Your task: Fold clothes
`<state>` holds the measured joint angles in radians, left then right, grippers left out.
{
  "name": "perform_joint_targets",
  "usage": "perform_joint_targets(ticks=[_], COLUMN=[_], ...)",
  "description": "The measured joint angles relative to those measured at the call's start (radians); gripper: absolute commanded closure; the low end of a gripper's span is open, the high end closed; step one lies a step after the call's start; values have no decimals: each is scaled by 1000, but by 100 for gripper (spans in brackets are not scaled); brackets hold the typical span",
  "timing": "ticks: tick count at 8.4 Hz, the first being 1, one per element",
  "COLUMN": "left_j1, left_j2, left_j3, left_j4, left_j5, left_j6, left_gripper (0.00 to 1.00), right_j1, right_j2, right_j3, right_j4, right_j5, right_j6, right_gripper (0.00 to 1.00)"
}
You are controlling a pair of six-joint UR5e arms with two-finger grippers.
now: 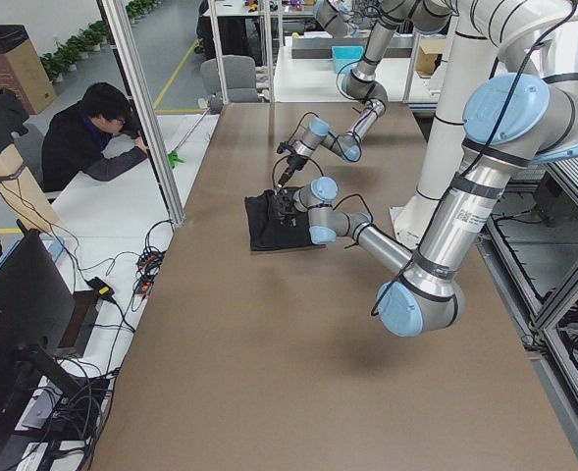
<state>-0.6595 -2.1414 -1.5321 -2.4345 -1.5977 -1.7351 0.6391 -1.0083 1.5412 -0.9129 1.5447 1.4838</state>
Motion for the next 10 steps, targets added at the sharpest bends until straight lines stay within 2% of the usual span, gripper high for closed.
perform_joint_targets(ticks=[3, 5, 7, 8, 10], left_j1=[-76, -133, -152, -154, -158], left_j2=[0, 10, 13, 13, 14], left_j3=[22, 36, 43, 44, 44], left_j4=[6, 7, 8, 8, 8], left_j5=[-48, -112, -132, -135, -136], left_j6=[63, 111, 137, 143, 152], left_gripper=[5, 5, 5, 5, 5], right_j1=[6, -34, -55, -60, -57], right_j2=[13, 20, 30, 44, 131], right_j3=[32, 36, 21, -6, -133], right_j4=[-44, -105, -166, -184, -195], right_j5=[90, 92, 86, 81, 29], right_j6=[8, -4, -120, -165, -235], right_gripper=[6, 6, 6, 6, 6])
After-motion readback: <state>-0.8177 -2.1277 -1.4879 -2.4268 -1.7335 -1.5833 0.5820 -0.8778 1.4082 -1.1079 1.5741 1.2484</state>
